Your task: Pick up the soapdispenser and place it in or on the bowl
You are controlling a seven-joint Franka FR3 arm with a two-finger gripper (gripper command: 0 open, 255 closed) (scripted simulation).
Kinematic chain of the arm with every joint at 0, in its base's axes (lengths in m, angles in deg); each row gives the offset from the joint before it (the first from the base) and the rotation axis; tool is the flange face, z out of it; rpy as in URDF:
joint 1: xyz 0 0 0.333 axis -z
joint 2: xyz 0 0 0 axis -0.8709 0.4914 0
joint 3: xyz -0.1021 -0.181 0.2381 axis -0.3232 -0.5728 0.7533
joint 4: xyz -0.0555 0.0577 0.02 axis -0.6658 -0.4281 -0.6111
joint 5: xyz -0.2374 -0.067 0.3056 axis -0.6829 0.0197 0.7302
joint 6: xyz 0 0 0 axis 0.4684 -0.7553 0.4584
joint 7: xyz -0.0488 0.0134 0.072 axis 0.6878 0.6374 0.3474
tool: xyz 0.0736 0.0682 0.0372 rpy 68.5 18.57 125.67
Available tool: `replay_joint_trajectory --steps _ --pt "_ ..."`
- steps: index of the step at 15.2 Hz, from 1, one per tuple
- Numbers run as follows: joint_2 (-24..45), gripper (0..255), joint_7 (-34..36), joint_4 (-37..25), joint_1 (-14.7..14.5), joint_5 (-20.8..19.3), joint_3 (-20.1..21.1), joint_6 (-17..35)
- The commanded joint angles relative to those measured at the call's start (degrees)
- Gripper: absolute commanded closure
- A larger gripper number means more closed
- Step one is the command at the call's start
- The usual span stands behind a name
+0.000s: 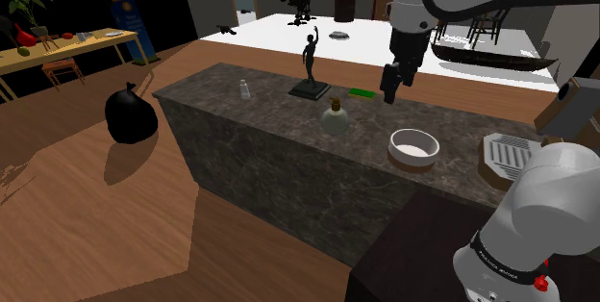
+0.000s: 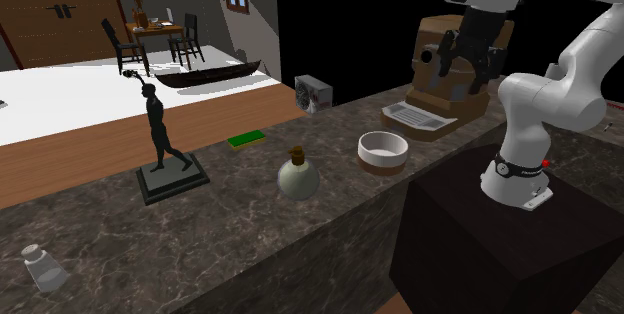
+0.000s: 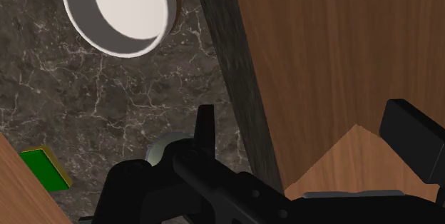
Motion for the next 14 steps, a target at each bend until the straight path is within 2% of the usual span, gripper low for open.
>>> replay_joint_trajectory --steps 1,7,14 --pt "0.00 0 0.00 0.00 0.00 0.00 0.00 0.00" --pt "12.73 0 -0.93 -4.28 1.94 -0.97 -2.63 7.42" --pt "28.20 0 -2.29 -12.51 3.65 -0.89 -5.40 13.44"
